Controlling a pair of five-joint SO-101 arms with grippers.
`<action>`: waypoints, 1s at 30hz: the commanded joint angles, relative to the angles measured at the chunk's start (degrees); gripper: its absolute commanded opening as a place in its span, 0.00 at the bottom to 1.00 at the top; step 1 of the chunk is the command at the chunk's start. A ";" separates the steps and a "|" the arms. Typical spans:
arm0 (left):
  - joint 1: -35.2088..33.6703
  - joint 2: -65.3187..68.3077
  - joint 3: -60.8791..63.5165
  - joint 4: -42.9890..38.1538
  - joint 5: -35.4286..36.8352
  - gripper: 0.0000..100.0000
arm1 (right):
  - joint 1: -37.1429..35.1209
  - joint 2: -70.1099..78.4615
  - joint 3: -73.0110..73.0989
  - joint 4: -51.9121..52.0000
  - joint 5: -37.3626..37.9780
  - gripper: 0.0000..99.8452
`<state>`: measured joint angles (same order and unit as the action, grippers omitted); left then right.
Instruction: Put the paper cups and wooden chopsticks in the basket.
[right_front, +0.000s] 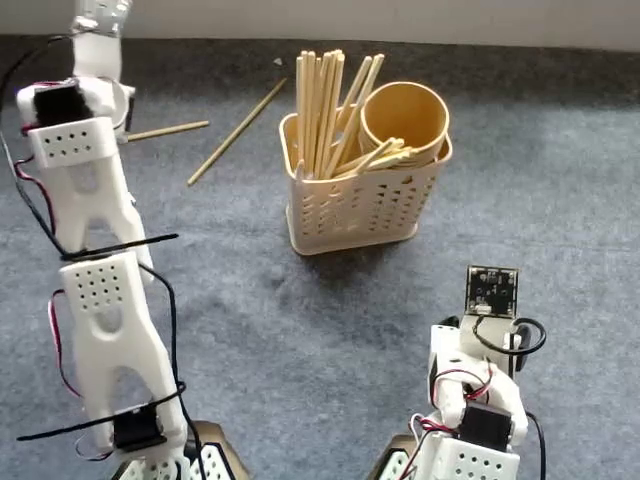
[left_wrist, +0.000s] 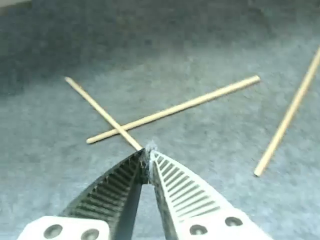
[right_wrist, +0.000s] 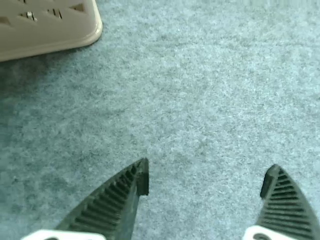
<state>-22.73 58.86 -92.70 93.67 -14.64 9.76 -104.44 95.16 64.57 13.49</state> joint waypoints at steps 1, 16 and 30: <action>-4.97 -0.31 1.71 -5.19 -0.35 0.19 | -0.31 -0.48 7.16 -0.84 0.70 0.35; -5.76 28.35 6.29 -59.43 -8.97 0.15 | -0.40 -0.48 7.16 -0.75 0.70 0.35; -7.08 18.86 -2.07 8.97 -21.63 0.15 | -0.66 -0.48 7.16 -0.84 0.70 0.35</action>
<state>-30.73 82.77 -93.32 82.68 -33.71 9.67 -104.44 95.16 64.57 13.49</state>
